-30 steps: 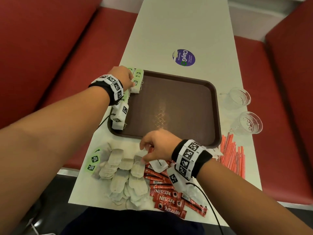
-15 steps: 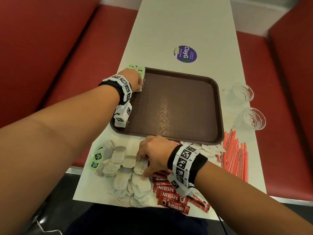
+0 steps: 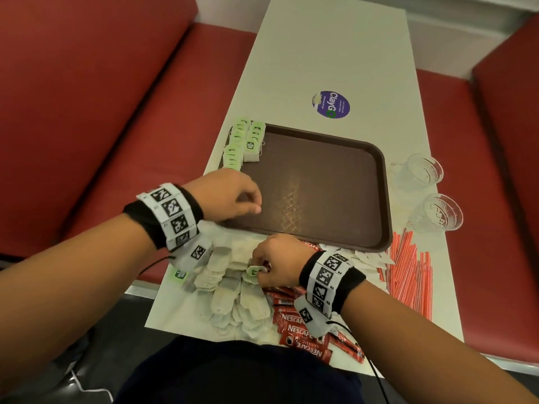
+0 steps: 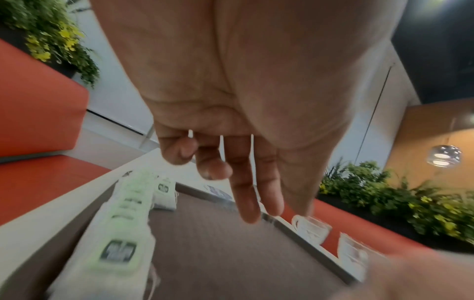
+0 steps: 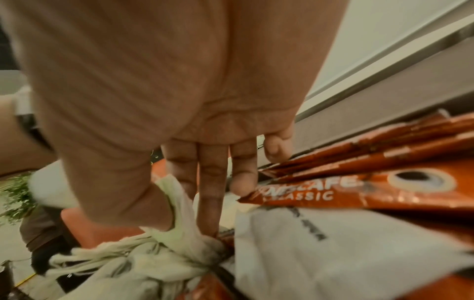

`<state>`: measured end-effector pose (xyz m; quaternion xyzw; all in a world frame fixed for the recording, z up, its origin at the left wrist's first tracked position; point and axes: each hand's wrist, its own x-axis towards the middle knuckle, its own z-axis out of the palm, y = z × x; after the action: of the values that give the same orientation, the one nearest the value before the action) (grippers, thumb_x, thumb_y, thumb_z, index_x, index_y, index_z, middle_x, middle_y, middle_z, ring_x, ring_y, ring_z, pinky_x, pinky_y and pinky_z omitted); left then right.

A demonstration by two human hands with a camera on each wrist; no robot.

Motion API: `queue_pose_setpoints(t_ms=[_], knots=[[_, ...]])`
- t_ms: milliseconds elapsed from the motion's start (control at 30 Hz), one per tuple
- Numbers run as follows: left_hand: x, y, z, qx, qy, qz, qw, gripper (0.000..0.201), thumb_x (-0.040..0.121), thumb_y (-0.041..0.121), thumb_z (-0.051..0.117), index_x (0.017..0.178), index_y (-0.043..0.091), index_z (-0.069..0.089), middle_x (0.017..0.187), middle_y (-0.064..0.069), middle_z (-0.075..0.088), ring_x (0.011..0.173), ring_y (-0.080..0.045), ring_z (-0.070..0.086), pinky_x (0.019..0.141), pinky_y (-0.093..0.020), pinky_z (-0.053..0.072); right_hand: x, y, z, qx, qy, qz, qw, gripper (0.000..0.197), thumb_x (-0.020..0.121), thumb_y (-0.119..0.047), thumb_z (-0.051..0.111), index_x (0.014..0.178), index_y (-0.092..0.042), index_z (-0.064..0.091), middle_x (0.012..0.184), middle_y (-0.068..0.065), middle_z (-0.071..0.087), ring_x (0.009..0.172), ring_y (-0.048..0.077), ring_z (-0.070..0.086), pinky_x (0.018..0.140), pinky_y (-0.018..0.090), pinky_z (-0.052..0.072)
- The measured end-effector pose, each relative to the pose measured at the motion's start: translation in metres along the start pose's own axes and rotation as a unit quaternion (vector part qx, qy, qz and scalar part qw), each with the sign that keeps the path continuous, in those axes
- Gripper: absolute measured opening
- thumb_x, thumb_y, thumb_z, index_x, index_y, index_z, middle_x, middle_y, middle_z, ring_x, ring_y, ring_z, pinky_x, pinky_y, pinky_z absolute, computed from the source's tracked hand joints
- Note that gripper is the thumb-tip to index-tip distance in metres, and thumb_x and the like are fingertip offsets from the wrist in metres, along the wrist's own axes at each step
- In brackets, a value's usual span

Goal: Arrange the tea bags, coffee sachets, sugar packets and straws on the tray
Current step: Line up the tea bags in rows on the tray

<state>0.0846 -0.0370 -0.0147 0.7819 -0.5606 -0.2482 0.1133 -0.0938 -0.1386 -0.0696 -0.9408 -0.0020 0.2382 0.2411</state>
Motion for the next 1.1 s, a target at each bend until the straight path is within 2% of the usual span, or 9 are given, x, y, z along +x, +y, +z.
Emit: queue_pose_setpoints(t_ms=[133,267,500,600,667,767,900,1033,1100], knots=[[-0.033,0.0,0.028,0.028,-0.116,0.017,0.993,0.042,0.077,0.068,0.068,0.104,0.035,0.068,0.1,0.019,0.063,0.094,-0.002,0.056,0.084,-0.027,0.047,-0.002,0.001,-0.002,0.038,0.02,0.017,0.999,0.02,0.078,-0.036,0.071,0.094,-0.025,0.069,0.094,-0.002,0.071,0.085,0.019,0.064,0.077,0.034,0.055],[-0.048,-0.004,0.053,0.084,-0.172,0.001,0.982,0.051,0.071,0.068,0.072,0.109,0.035,0.064,0.106,0.015,0.061,0.103,-0.01,0.053,0.089,-0.034,0.048,-0.003,0.001,-0.002,0.083,0.047,0.035,0.995,0.013,0.076,-0.031,0.071,0.082,-0.025,0.063,0.08,-0.002,0.067,0.074,0.017,0.061,0.068,0.035,0.055],[-0.051,-0.003,0.054,0.045,-0.053,0.005,0.998,0.02,0.095,0.044,0.06,0.102,0.029,0.07,0.088,0.014,0.06,0.092,-0.014,0.057,0.079,-0.032,0.044,-0.008,0.001,-0.005,0.188,0.146,0.036,0.971,0.022,0.079,-0.016,0.066,0.063,-0.019,0.051,0.082,0.004,0.068,0.072,0.02,0.061,0.063,0.03,0.047],[-0.048,0.002,0.041,0.025,-0.002,0.009,1.0,0.018,0.096,0.041,0.059,0.097,0.028,0.072,0.085,0.013,0.062,0.082,-0.01,0.054,0.069,-0.029,0.037,-0.008,0.006,-0.008,0.244,0.191,0.059,0.949,0.017,0.08,-0.011,0.062,0.065,-0.008,0.057,0.074,0.001,0.069,0.062,0.005,0.06,0.057,0.023,0.045],[-0.047,0.004,0.034,0.006,0.026,0.015,1.0,0.017,0.096,0.039,0.06,0.096,0.027,0.073,0.084,0.01,0.066,0.079,-0.011,0.057,0.069,-0.032,0.044,-0.007,0.008,-0.011,0.276,0.228,0.065,0.931,0.02,0.081,-0.012,0.061,0.067,-0.002,0.05,0.078,0.006,0.071,0.065,0.009,0.062,0.055,0.028,0.047],[-0.047,0.004,0.025,-0.009,0.059,-0.008,0.998,0.014,0.094,0.037,0.063,0.094,0.028,0.074,0.082,0.009,0.068,0.076,-0.013,0.06,0.07,-0.037,0.051,-0.008,0.009,-0.016,0.314,0.268,0.064,0.909,0.02,0.077,-0.016,0.054,0.067,-0.017,0.037,0.08,0.009,0.07,0.075,0.029,0.063,0.065,0.041,0.051],[-0.044,0.003,0.011,-0.031,0.116,-0.038,0.992,0.012,0.092,0.036,0.066,0.093,0.029,0.075,0.075,0.01,0.064,0.069,-0.009,0.057,0.067,-0.034,0.049,-0.01,0.015,-0.021,0.316,0.27,0.045,0.908,0.015,0.089,-0.006,0.048,0.09,-0.02,0.041,0.078,0.002,0.057,0.066,0.018,0.051,0.067,0.047,0.048],[-0.037,0.009,0.005,-0.044,0.125,-0.011,0.991,0.012,0.093,0.035,0.066,0.094,0.027,0.075,0.069,0.021,0.057,0.068,0.002,0.052,0.059,-0.014,0.034,-0.005,0.017,-0.028,0.27,0.274,0.016,0.923,0.018,0.09,-0.024,0.067,0.105,-0.022,0.058,0.083,-0.015,0.058,0.079,0.005,0.057,0.072,0.019,0.045],[-0.032,0.011,0.003,-0.055,0.136,0.004,0.989,0.012,0.093,0.034,0.067,0.094,0.026,0.076,0.067,0.021,0.056,0.068,0.0,0.053,0.057,-0.011,0.033,0.0,0.018,-0.031,0.257,0.291,0.007,0.921,0.014,0.092,-0.027,0.069,0.102,-0.018,0.064,0.085,-0.011,0.063,0.08,0.006,0.058,0.071,0.017,0.043]])
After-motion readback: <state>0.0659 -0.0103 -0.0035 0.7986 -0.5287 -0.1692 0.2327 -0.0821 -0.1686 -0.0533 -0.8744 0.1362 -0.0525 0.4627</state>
